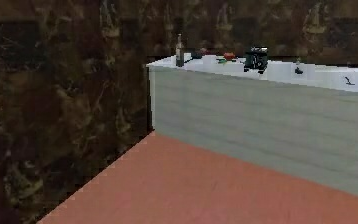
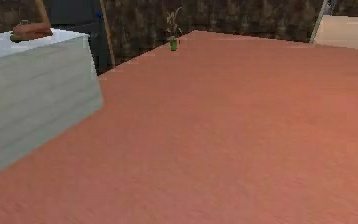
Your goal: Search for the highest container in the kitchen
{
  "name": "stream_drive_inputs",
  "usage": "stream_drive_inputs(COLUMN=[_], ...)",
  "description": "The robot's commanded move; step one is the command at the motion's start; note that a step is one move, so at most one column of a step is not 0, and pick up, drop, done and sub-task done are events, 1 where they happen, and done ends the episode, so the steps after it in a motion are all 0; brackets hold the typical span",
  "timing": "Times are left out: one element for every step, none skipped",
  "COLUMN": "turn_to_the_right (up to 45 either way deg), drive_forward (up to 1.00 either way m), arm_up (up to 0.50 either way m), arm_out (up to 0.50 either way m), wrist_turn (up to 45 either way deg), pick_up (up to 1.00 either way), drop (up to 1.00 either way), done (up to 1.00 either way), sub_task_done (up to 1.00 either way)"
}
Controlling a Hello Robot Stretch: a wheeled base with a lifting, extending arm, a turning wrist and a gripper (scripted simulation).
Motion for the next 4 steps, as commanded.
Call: stream_drive_inputs(turn_to_the_right=[0.0, -3.0, 0.0, 15.0], drive_forward=[1.0, 0.0, 0.55, 0.0], arm_up=[0.0, 0.0, 0.0, 0.0], arm_out=[0.0, 0.0, 0.0, 0.0], wrist_turn=[0.0, 0.0, 0.0, 0.0], pick_up=[0.0, 0.0, 0.0, 0.0], drop=[0.0, 0.0, 0.0, 0.0], done=[0.0, 0.0, 0.0, 0.0], sub_task_done=[0.0, 0.0, 0.0, 0.0])
